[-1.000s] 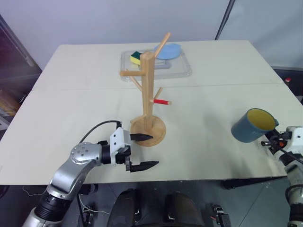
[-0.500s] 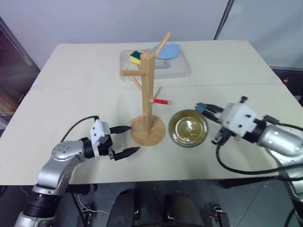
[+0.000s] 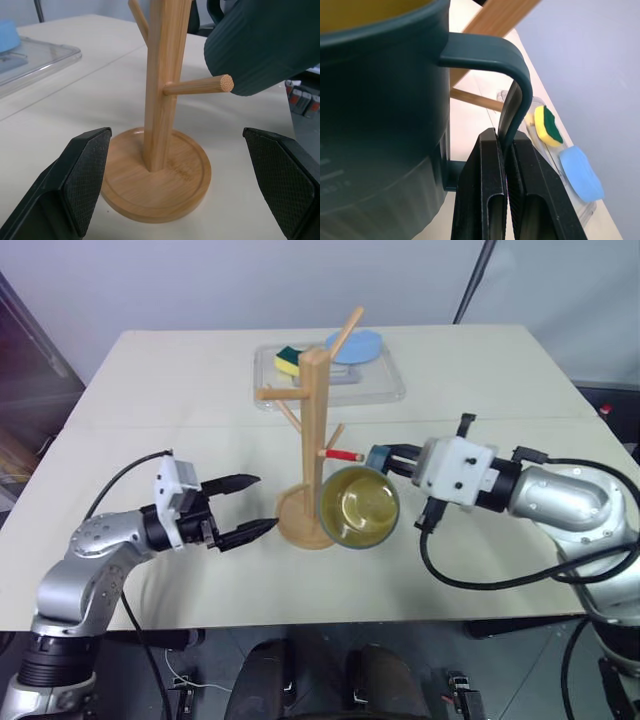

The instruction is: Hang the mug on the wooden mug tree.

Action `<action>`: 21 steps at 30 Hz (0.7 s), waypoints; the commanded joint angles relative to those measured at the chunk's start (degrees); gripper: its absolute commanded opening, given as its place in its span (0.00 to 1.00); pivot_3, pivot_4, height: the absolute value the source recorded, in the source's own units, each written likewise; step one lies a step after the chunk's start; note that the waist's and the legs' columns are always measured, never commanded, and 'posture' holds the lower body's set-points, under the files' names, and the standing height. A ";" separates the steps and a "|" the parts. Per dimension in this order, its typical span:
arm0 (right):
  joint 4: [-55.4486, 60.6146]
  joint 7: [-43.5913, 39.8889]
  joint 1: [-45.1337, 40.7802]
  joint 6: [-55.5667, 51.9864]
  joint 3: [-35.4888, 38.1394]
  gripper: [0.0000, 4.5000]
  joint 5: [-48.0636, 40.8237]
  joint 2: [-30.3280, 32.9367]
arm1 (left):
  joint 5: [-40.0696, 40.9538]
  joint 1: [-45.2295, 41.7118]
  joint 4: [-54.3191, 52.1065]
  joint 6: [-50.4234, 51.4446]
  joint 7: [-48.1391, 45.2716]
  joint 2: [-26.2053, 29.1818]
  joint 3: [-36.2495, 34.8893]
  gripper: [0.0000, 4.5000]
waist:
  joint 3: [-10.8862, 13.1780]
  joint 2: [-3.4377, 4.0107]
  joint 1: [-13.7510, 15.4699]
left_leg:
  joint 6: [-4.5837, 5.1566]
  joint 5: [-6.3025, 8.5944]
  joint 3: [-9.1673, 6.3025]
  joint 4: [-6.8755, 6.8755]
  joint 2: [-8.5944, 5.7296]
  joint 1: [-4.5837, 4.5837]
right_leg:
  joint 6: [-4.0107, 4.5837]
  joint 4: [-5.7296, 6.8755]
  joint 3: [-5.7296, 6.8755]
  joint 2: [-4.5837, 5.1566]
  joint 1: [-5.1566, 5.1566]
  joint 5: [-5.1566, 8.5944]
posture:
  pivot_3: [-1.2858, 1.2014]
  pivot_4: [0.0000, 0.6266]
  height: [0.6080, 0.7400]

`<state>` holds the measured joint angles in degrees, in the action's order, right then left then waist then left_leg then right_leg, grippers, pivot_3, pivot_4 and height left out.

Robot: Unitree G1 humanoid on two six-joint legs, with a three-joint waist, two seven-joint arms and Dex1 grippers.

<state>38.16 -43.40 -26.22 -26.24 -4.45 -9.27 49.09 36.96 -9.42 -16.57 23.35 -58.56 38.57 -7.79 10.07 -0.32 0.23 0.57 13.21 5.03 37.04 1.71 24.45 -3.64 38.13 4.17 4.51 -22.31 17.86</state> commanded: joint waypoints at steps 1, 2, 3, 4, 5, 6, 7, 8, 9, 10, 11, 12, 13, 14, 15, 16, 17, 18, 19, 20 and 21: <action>2.15 -0.51 -2.73 -0.78 -0.31 0.00 0.59 0.17 | 1.05 -0.37 -2.03 0.11 -0.01 0.74 -1.45 1.00 | 0.00 0.00 -0.02 | 0.00 0.00 0.00 0.00 0.00 0.00 | 0.00 0.00 0.00 0.00 0.00 0.00 | 0.52 0.24 1.00; 2.04 -0.56 -3.29 -1.00 -0.80 0.00 0.94 0.00 | 1.01 -0.38 -2.13 0.12 0.09 0.70 -1.45 1.00 | 0.00 0.00 -0.04 | 0.00 0.00 0.00 0.00 0.00 0.00 | 0.00 0.00 0.00 0.00 0.00 0.00 | 0.52 0.24 1.00; 1.87 -0.52 -3.82 -1.20 -1.34 0.00 1.34 -0.16 | 1.01 -0.36 -2.25 0.10 0.17 0.64 -1.46 1.00 | 0.00 0.00 -0.08 | 0.00 0.00 0.00 0.00 0.00 0.00 | 0.00 0.00 0.00 0.00 0.00 0.00 | 0.52 0.24 1.00; 1.72 -0.52 -4.16 -1.32 -1.67 0.00 1.63 -0.27 | 1.02 -0.37 -2.34 0.11 0.25 0.59 -1.45 1.00 | 0.00 0.00 -0.10 | 0.00 0.00 0.00 0.00 0.00 0.00 | 0.00 0.00 0.00 0.00 0.00 0.00 | 0.52 0.24 1.00; 1.54 -0.48 -4.55 -1.47 -2.09 0.00 1.91 -0.49 | 1.08 -0.36 -2.56 0.09 0.36 0.48 -1.42 1.00 | 0.00 0.00 -0.11 | 0.00 0.00 0.00 0.00 0.00 0.00 | 0.00 0.00 0.00 0.00 0.00 0.00 | 0.52 0.24 1.00; 1.38 -0.43 -4.95 -1.63 -2.60 0.00 2.25 -0.77 | 1.22 -0.35 -2.81 0.10 0.45 0.38 -1.47 1.00 | 0.00 0.00 -0.14 | 0.00 0.00 0.00 0.00 0.00 0.00 | 0.00 0.00 0.00 0.00 -0.01 0.00 | 0.52 0.24 1.00; 1.22 -0.36 -5.33 -1.79 -3.16 0.00 2.61 -1.10 | 1.49 -0.33 -3.15 0.14 0.54 0.27 -1.59 1.00 | 0.00 0.00 -0.17 | 0.00 0.00 0.00 0.00 0.00 0.00 | 0.01 0.00 0.00 0.00 0.00 0.00 | 0.52 0.24 1.00; 1.05 -0.31 -5.69 -2.01 -3.71 0.00 2.95 -1.42 | 1.84 -0.33 -3.49 0.23 0.63 0.18 -1.77 1.00 | 0.00 0.00 -0.22 | 0.00 0.00 0.00 0.00 0.00 0.00 | 0.01 0.00 0.00 0.00 0.00 0.00 | 0.52 0.24 1.00; 0.90 -0.28 -5.98 -2.18 -4.16 0.00 3.26 -1.66 | 2.19 -0.35 -3.71 0.37 0.69 0.14 -1.95 1.00 | 0.00 0.00 -0.33 | 0.00 0.00 -0.01 0.00 0.00 0.00 | 0.01 0.00 0.00 0.00 0.00 0.00 | 0.52 0.24 1.00; 0.62 -0.24 -6.37 -2.33 -4.65 0.00 3.59 -1.96 | 2.65 -0.37 -3.93 0.55 0.76 0.14 -2.18 1.00 | 0.00 0.00 -0.52 | 0.00 0.00 -0.01 0.00 0.00 0.00 | 0.01 0.00 0.00 0.00 0.00 0.00 | 0.52 0.24 1.00; 0.18 -0.19 -6.80 -2.50 -5.15 0.00 3.96 -2.25 | 3.12 -0.35 -4.18 0.77 0.80 0.22 -2.41 1.00 | 0.00 0.00 -0.63 | 0.00 0.00 -0.01 0.00 0.00 0.00 | 0.01 0.00 0.00 0.01 0.00 0.00 | 0.52 0.24 1.00; -0.11 -0.21 -7.06 -2.60 -5.43 0.00 4.24 -2.46 | 3.44 -0.32 -4.40 0.93 0.88 0.29 -2.53 1.00 | 0.00 0.00 -0.80 | 0.00 0.00 -0.01 0.00 0.00 0.00 | 0.01 0.00 0.00 0.01 0.01 0.00 | 0.52 0.24 1.00; -0.70 -0.23 -7.40 -2.62 -5.91 0.00 4.76 -2.61 | 3.87 -0.26 -4.76 1.15 0.90 0.40 -2.74 1.00 | 0.00 0.00 -0.90 | 0.00 0.00 -0.01 0.00 0.00 0.00 | 0.01 0.00 0.00 0.01 0.01 0.00 | 0.52 0.24 1.00; -1.08 -0.28 -7.62 -2.64 -6.21 0.00 5.14 -2.71 | 4.17 -0.21 -5.00 1.32 0.93 0.49 -2.87 1.00 | 0.00 0.00 -0.93 | 0.00 0.00 -0.01 0.01 0.00 0.00 | 0.01 0.01 0.00 0.01 0.01 -0.01 | 0.52 0.24 1.00; -1.58 -0.31 -7.85 -2.57 -6.51 0.00 5.63 -2.84 | 4.47 -0.16 -5.30 1.51 0.97 0.62 -3.00 1.00 | 0.00 0.00 -0.95 | 0.00 0.00 -0.01 0.01 0.00 0.00 | 0.01 0.01 0.00 0.01 0.01 -0.01 | 0.52 0.24 1.00; -2.23 -0.30 -8.17 -2.45 -6.86 0.00 6.20 -3.01 | 4.90 -0.17 -5.70 1.75 1.02 0.69 -3.20 1.00 | 0.00 0.00 -0.98 | 0.00 0.00 -0.01 0.01 0.00 0.00 | 0.01 0.01 0.00 0.01 0.01 -0.01 | 0.52 0.24 1.00; -2.87 -0.27 -8.53 -2.28 -7.19 0.00 6.70 -3.25 | 5.35 -0.26 -6.03 1.96 1.10 0.76 -3.40 1.00 | 0.00 0.00 -0.99 | 0.00 0.00 -0.01 0.01 0.00 -0.01 | 0.01 0.01 0.00 0.01 0.01 -0.01 | 0.52 0.24 1.00; -3.40 -0.26 -8.86 -2.15 -7.49 0.00 7.13 -3.54 | 5.71 -0.36 -6.30 2.13 1.16 0.86 -3.57 1.00 | 0.00 0.00 -1.04 | -0.01 0.00 0.00 0.01 0.00 -0.01 | 0.01 0.01 0.00 0.01 0.01 -0.01 | 0.52 0.24 1.00; -3.71 -0.30 -9.05 -2.05 -7.72 0.00 7.44 -3.74 | 5.99 -0.43 -6.58 2.28 1.21 0.94 -3.76 1.00 | 0.00 0.00 -1.04 | -0.01 0.00 0.00 0.01 0.00 -0.01 | 0.01 0.02 0.00 0.00 0.00 -0.01 | 0.52 0.24 1.00; -3.96 -0.37 -9.20 -1.93 -7.93 0.00 7.70 -3.90 | 6.23 -0.51 -6.76 2.50 1.27 1.01 -3.94 1.00 | 0.00 0.00 -1.02 | -0.01 -0.01 -0.01 0.01 0.00 -0.01 | 0.01 0.03 0.00 0.00 0.01 -0.01 | 0.52 0.24 1.00; -4.24 -0.46 -9.35 -1.76 -8.14 0.00 8.01 -4.09 | 6.49 -0.64 -6.85 2.66 1.35 1.09 -4.14 1.00 | 0.00 0.00 -1.02 | -0.01 -0.01 0.00 0.01 0.00 -0.02 | 0.01 0.03 0.00 0.00 0.01 -0.01 | 0.52 0.24 1.00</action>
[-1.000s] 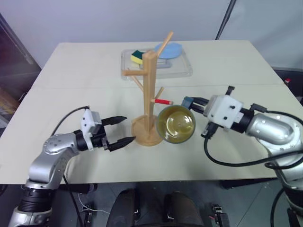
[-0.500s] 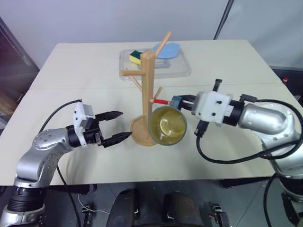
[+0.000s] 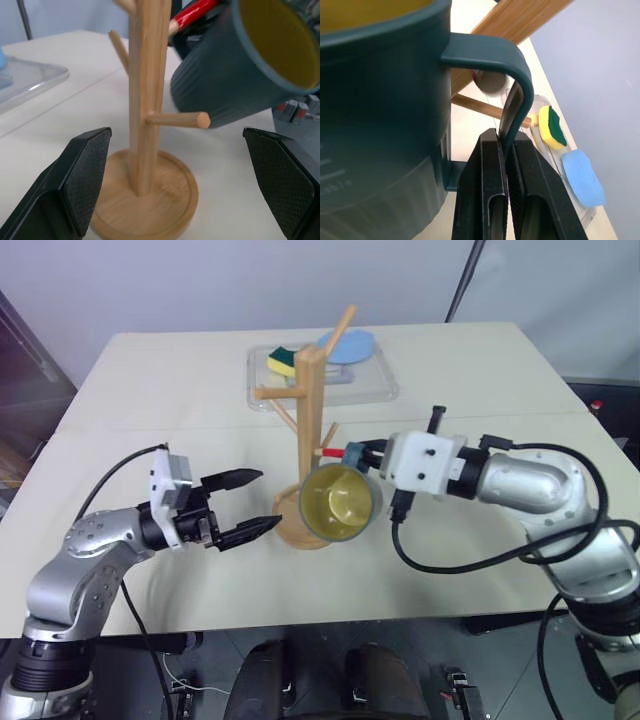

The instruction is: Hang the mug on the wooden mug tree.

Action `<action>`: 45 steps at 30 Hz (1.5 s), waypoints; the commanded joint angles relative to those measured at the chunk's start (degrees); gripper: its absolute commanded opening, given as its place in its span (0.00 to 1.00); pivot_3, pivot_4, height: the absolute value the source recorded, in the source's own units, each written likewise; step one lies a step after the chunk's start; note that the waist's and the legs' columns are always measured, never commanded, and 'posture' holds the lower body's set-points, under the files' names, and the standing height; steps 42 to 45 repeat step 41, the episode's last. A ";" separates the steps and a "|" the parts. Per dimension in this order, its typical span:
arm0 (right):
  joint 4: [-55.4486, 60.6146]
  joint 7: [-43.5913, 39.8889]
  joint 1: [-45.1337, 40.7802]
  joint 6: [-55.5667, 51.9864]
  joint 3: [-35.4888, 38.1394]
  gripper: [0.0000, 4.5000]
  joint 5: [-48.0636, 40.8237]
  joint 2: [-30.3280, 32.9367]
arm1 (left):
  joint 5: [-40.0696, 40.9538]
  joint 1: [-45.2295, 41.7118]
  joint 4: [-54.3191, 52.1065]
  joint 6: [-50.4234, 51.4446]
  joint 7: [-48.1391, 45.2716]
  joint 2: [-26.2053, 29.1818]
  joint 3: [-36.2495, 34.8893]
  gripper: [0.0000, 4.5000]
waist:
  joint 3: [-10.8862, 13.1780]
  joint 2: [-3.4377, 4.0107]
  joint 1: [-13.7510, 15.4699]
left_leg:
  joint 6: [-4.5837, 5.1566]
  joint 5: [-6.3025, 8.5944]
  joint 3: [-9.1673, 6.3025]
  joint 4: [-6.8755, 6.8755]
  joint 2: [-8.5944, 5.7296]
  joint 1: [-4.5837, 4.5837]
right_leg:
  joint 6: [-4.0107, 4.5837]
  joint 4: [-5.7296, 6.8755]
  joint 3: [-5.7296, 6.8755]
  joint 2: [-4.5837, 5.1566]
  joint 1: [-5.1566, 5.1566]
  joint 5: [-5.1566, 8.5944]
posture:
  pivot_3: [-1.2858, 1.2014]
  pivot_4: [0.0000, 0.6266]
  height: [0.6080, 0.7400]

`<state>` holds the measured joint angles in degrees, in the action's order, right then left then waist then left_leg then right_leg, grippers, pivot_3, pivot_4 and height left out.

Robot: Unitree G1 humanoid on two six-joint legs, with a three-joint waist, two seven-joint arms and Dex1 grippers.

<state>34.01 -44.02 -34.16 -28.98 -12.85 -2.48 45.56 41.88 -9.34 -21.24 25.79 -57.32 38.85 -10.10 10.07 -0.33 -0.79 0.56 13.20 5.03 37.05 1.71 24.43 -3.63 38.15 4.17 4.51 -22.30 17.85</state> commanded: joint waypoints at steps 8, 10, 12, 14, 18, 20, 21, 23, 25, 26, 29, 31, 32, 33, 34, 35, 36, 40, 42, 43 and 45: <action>-0.04 -1.06 -1.93 0.44 0.41 0.07 1.29 -2.18 | 2.07 -0.50 -2.74 0.18 0.49 1.29 -2.08 1.00 | 0.00 0.00 0.03 | 0.00 0.00 0.01 0.00 -0.01 0.01 | -0.01 0.00 0.00 0.00 0.00 0.00 | 0.52 0.24 1.00; 0.07 -1.16 -2.07 0.21 0.74 0.23 1.14 -2.57 | 1.96 -0.56 -2.64 0.08 0.51 1.26 -1.99 1.00 | 0.00 0.00 0.03 | 0.00 0.00 0.01 0.00 -0.01 0.01 | -0.01 0.00 0.00 0.00 0.00 0.00 | 0.52 0.24 1.00; 0.30 -0.98 -2.21 0.36 1.16 0.45 1.38 -2.71 | 1.87 -0.46 -2.62 -0.02 0.49 1.23 -1.96 1.00 | 0.00 0.00 0.02 | 0.00 0.00 0.01 0.00 -0.01 0.00 | -0.01 0.00 0.00 -0.01 0.00 0.00 | 0.52 0.24 1.00; 0.77 -1.16 -2.19 0.46 2.19 0.67 1.14 -2.30 | 1.74 -0.45 -2.41 -0.16 0.43 1.19 -1.92 1.00 | 0.00 0.00 0.03 | 0.00 0.00 0.01 0.00 -0.01 0.01 | -0.01 0.00 0.00 -0.01 0.00 0.00 | 0.52 0.24 1.00; 3.48 -3.29 -0.70 -0.82 8.40 0.67 -3.51 -0.45 | 1.56 -0.31 -1.61 -0.35 0.32 1.09 -2.04 1.00 | 0.00 0.00 0.06 | 0.00 0.00 0.01 0.00 -0.01 0.01 | -0.01 0.00 0.00 -0.01 -0.01 0.00 | 0.52 0.24 1.00; 4.68 -4.36 0.80 -1.82 12.18 0.67 -6.66 0.21 | 1.51 -0.14 -1.05 -0.35 0.45 1.01 -2.24 1.00 | 0.00 -0.01 0.19 | 0.00 0.00 0.01 0.00 -0.01 0.01 | -0.01 -0.01 0.00 0.00 0.01 0.00 | 0.52 0.24 1.00; 5.17 -4.75 1.90 -2.48 14.28 0.67 -8.38 0.43 | 1.55 -0.05 -0.61 -0.21 0.71 0.92 -2.45 1.00 | -0.01 -0.03 0.21 | 0.01 0.00 0.00 0.00 -0.01 0.01 | -0.01 -0.02 0.01 0.00 0.03 0.00 | 0.52 0.24 1.00; 5.68 -5.12 5.79 -4.93 20.32 0.67 -12.97 0.17 | 1.05 0.25 1.28 -0.03 1.86 0.55 -2.93 1.00 | -0.02 -0.06 0.21 | 0.01 0.01 0.00 0.00 -0.01 0.01 | -0.01 -0.03 0.01 0.01 0.04 0.00 | 0.52 0.24 1.00; 5.12 -4.13 11.17 -7.46 26.94 0.67 -17.95 -2.11 | -0.73 0.99 4.17 -0.53 4.00 -0.19 -3.25 1.00 | -0.01 -0.07 0.18 | 0.01 0.01 -0.02 -0.01 -0.01 0.00 | -0.01 -0.04 0.01 0.02 0.06 0.00 | 0.52 0.24 1.00; 3.98 -2.94 14.93 -8.25 30.13 0.67 -20.42 -4.72 | -2.46 1.49 6.23 -0.97 5.84 -0.71 -3.19 1.00 | -0.04 -0.11 0.20 | 0.01 0.01 -0.01 -0.03 -0.01 -0.01 | -0.01 -0.04 0.01 0.03 0.05 0.00 | 0.52 0.24 1.00; -0.10 0.37 24.19 -5.42 33.83 0.67 -22.19 -11.55 | -6.82 3.03 10.96 -3.74 10.08 -3.18 -3.56 1.00 | -0.07 -0.14 0.13 | 0.02 0.01 -0.01 -0.07 -0.01 -0.06 | -0.01 -0.04 0.01 0.02 0.11 0.00 | 0.52 0.24 1.00; -3.23 2.70 28.02 -0.84 33.49 0.67 -20.51 -15.26 | -9.99 3.85 13.56 -6.35 13.63 -5.41 -3.87 1.00 | -0.05 -0.12 -0.05 | 0.02 0.01 0.02 -0.06 0.00 -0.05 | -0.01 0.00 -0.01 0.02 0.06 -0.01 | 0.52 0.24 1.00; -5.66 4.54 29.76 1.50 33.27 0.67 -19.75 -17.98 | -12.39 4.31 15.58 -8.47 16.27 -6.89 -3.96 1.00 | -0.06 -0.11 -0.02 | 0.02 0.01 0.04 -0.07 0.00 -0.03 | -0.01 0.01 -0.02 0.02 0.01 -0.01 | 0.52 0.24 1.00; -7.29 5.79 30.75 3.17 33.06 0.67 -19.34 -19.65 | -14.01 4.55 16.95 -10.00 17.93 -7.91 -4.02 1.00 | -0.07 -0.12 0.00 | 0.02 0.01 0.03 -0.07 0.00 -0.07 | -0.01 0.03 -0.02 0.02 0.03 -0.01 | 0.52 0.24 1.00; -9.14 6.05 32.13 6.31 32.05 0.67 -17.89 -20.71 | -15.34 4.98 17.97 -11.55 19.28 -8.99 -4.06 1.00 | -0.06 -0.11 0.00 | 0.02 0.01 0.03 -0.05 0.01 -0.06 | -0.01 0.04 -0.01 0.00 0.02 -0.01 | 0.52 0.24 1.00; -10.22 5.97 32.93 8.50 31.31 0.67 -17.00 -21.10 | -16.07 5.23 18.46 -12.50 19.83 -9.60 -4.05 1.00 | -0.07 -0.11 0.06 | 0.01 0.01 0.04 -0.05 0.00 -0.06 | -0.01 0.05 -0.02 0.00 0.01 -0.02 | 0.52 0.24 1.00; -11.49 6.20 33.51 10.32 30.88 0.67 -16.71 -21.88 | -17.07 5.47 18.84 -13.84 20.65 -10.23 -4.05 1.00 | -0.06 -0.12 0.08 | 0.02 0.01 0.04 -0.05 -0.01 -0.06 | -0.01 0.05 -0.02 0.00 0.02 -0.02 | 0.52 0.24 1.00; -16.93 8.24 33.90 15.32 30.56 0.67 -16.67 -24.52 | -18.59 5.77 19.83 -16.76 23.25 -12.28 -4.63 1.00 | -0.07 -0.12 0.13 | 0.01 0.01 0.04 -0.05 0.00 -0.04 | -0.02 0.05 -0.01 0.00 0.01 -0.02 | 0.52 0.24 1.00; -18.51 8.40 34.09 16.96 30.41 0.67 -16.35 -24.87 | -18.56 5.97 19.86 -17.17 23.73 -12.84 -4.76 1.00 | -0.07 -0.12 0.13 | 0.01 0.01 0.04 -0.05 0.00 -0.05 | -0.02 0.05 -0.01 0.00 0.02 -0.02 | 0.52 0.24 1.00; -18.51 8.40 34.09 16.96 30.41 0.67 -16.35 -24.87 | -18.56 5.97 19.86 -17.17 23.73 -12.84 -4.76 1.00 | -0.07 -0.12 0.13 | 0.01 0.01 0.04 -0.05 0.00 -0.05 | -0.02 0.05 -0.01 0.00 0.02 -0.02 | 0.52 0.24 1.00; -18.51 8.40 34.09 16.96 30.41 0.67 -16.35 -24.87 | -18.56 5.97 19.86 -17.17 23.73 -12.84 -4.76 1.00 | -0.07 -0.12 0.13 | 0.01 0.01 0.04 -0.05 0.00 -0.05 | -0.02 0.05 -0.01 0.00 0.02 -0.02 | 0.52 0.24 1.00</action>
